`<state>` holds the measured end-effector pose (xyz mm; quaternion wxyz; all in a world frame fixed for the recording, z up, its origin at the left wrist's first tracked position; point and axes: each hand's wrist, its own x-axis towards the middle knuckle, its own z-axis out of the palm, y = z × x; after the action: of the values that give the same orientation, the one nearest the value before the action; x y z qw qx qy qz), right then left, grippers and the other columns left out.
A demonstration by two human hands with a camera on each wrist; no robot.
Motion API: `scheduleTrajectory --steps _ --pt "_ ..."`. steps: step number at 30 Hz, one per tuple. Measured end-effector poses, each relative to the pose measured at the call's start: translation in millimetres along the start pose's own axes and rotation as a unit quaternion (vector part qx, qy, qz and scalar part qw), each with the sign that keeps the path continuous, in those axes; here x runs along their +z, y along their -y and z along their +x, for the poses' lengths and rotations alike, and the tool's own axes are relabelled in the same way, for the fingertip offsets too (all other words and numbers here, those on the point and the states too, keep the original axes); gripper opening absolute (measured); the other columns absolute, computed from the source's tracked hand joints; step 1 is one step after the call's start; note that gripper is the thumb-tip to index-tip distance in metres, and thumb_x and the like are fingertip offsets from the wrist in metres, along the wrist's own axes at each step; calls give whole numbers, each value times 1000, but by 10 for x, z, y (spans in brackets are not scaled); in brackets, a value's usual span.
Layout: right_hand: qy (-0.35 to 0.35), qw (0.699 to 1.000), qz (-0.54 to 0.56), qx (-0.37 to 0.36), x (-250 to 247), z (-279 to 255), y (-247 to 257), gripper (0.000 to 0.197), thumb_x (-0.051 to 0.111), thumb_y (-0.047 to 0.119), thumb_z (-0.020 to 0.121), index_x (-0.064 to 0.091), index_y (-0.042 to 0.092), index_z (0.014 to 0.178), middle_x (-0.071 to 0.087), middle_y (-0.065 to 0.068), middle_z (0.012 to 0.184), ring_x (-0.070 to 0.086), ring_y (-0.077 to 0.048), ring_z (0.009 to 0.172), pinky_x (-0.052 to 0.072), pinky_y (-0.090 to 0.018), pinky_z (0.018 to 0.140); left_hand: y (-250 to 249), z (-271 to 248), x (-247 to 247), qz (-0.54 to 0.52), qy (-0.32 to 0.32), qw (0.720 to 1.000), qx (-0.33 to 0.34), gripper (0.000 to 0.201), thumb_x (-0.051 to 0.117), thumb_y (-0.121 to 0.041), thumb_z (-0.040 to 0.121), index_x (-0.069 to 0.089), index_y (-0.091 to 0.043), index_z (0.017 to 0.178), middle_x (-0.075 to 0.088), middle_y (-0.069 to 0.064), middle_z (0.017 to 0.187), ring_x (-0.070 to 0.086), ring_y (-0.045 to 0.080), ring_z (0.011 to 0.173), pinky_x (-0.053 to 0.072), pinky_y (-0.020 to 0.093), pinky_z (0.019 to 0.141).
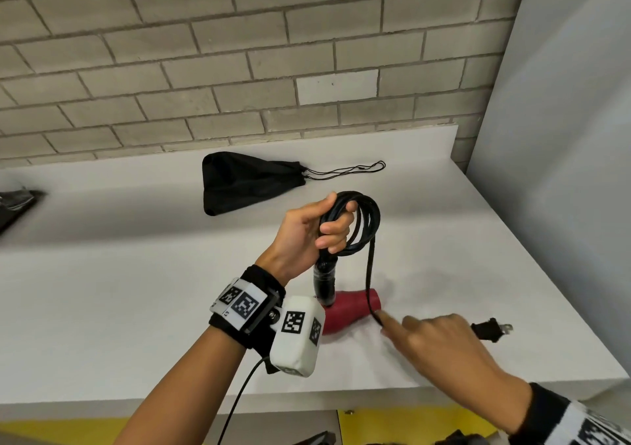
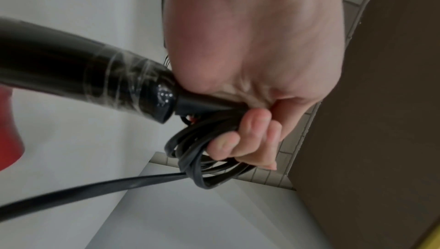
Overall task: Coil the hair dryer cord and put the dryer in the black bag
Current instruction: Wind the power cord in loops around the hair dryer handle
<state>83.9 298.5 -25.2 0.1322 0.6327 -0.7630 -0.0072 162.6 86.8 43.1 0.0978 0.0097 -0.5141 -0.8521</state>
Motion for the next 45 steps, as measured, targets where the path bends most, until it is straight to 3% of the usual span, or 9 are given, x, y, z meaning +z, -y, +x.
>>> scheduleTrajectory --steps 5,11,17,20,27,30,33,39,45 --pt "-60 989 -34 -131 -207 99 248 48 77 23 59 72 7 104 55 4 47 46 -15 31 22 -21 34 27 34 123 36 -1 999 -10 30 29 -28 98 49 -8 89 38 -8 54 30 4 39 31 21 47" --pt "-136 967 -21 -216 -607 387 115 26 44 10 70 67 21 75 59 6 59 56 -12 45 36 -22 36 173 9 290 96 -25 995 -33 28 33 -30 96 50 -8 88 59 1 59 50 13 46 43 22 53" --pt "-197 968 14 -154 -969 609 -43 21 67 14 62 71 31 73 62 10 65 63 -11 60 25 -21 47 199 -29 410 99 -23 992 -70 53 34 -22 98 65 -19 55 51 -9 48 46 4 45 39 16 48" --pt "-217 967 58 -117 -1029 614 -179 26 50 20 76 73 33 82 65 10 67 64 -13 60 24 -20 46 176 -64 412 142 -5 988 -64 48 30 -23 92 53 7 61 59 5 45 56 16 48 46 24 58" --pt "-206 967 149 -14 -996 637 -435 28 46 49 86 63 27 88 66 7 63 64 -19 56 33 -24 42 167 -47 443 147 73 981 -103 57 23 -54 94 50 -10 70 31 -6 35 25 12 29 35 25 45" --pt "-183 969 143 -78 -837 656 -643 29 38 42 92 58 20 88 62 6 72 60 -18 66 39 -29 47 177 -72 465 204 82 971 -96 35 36 -39 96 48 -13 77 28 -13 39 19 6 31 27 23 42" --pt "-113 963 182 -161 -625 684 -828 29 30 35 99 54 18 101 53 5 86 45 -13 80 38 -21 71 162 -104 420 198 88 972 -95 30 36 -30 98 47 -14 75 27 -14 40 17 4 32 26 20 39" --pt "-127 983 128 -37 -412 688 -928 32 41 43 93 62 18 89 50 -6 94 46 -23 80 42 -31 62 147 -102 396 190 96 972 -100 32 38 -23 98 44 -14 67 28 -12 35 17 6 29 28 19 37" --pt "-118 884 446 75 -451 790 -735 10 64 9 88 73 13 87 66 -9 77 65 -9 62 45 -7 64 166 -91 411 162 108 975 -107 33 37 -19 96 43 -16 63 27 -12 32 18 5 27 30 16 36"
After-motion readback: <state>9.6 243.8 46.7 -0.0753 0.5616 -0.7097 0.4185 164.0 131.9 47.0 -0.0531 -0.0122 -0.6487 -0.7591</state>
